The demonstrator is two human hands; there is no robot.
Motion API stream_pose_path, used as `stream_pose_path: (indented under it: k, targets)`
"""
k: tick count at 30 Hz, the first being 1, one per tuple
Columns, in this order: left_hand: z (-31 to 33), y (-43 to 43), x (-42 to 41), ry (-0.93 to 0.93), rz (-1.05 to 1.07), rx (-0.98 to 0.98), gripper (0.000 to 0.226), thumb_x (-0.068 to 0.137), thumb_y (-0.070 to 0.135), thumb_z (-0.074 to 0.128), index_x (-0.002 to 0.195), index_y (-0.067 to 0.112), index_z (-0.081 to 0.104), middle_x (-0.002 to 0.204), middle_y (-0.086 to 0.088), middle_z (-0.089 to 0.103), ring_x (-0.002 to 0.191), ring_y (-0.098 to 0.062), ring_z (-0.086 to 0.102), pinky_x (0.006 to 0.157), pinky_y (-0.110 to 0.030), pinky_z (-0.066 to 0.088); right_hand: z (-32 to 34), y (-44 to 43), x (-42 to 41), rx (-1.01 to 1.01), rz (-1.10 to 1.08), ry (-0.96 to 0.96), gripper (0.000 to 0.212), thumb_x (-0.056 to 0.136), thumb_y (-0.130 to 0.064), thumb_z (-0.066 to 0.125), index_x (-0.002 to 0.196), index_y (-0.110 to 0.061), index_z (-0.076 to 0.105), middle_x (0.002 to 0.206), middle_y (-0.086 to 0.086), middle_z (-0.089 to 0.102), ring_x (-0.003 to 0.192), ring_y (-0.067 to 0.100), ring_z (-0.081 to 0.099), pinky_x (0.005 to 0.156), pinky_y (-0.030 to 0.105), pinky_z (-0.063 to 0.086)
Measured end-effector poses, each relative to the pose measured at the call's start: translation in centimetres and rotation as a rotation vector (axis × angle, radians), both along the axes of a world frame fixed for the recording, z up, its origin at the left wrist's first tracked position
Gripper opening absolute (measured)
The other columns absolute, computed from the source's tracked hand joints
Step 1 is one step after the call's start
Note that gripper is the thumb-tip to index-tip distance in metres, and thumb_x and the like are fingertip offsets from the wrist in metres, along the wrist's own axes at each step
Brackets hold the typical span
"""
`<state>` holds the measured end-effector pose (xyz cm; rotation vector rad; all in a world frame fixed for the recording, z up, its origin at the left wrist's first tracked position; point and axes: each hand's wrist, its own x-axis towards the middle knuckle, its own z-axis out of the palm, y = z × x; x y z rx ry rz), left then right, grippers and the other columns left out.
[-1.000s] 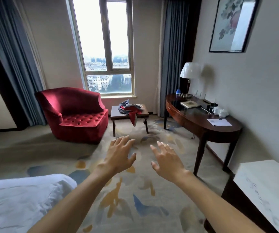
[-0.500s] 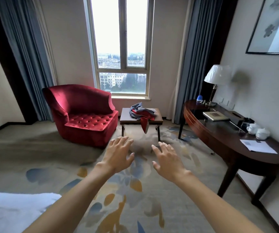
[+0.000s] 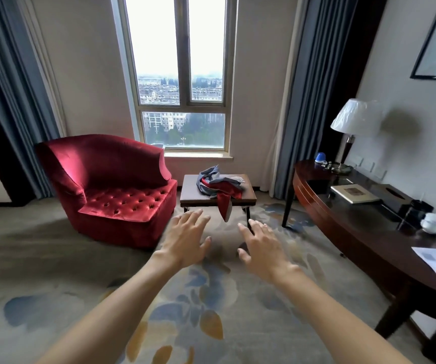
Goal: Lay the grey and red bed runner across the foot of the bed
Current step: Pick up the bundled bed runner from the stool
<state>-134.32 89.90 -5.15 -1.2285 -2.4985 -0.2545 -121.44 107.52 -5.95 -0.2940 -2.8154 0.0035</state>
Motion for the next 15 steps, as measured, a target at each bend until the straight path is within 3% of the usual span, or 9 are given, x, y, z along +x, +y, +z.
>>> stream_pose_path:
  k: [9,15]
  targets:
    - [-1.5,12.7,-14.3,-0.013,0.001,-0.051,0.061,0.085,0.047,0.048,0.14,0.022,0.039,0.15,-0.005,0.034,0.138,-0.023,0.028,0.112,-0.04,0.022,-2.0,12.4,-15.0,-0.026,0.009,-0.003,0.066,0.088,-0.04,0.055,0.145,-0.018,0.029,0.148,0.018,0.033,0.138,0.031,0.028,0.116,0.041,0.018]
    - [-0.9,19.5,-23.9,-0.024,0.031,0.014,0.061,0.079,0.045,0.05,0.133,0.017,0.05,0.138,-0.008,0.049,0.128,-0.028,0.042,0.107,-0.044,0.029,-1.1,20.3,-26.0,-0.074,0.028,-0.005,0.067,0.089,-0.038,0.053,0.147,-0.018,0.026,0.151,0.016,0.029,0.14,0.029,0.025,0.118,0.041,0.015]
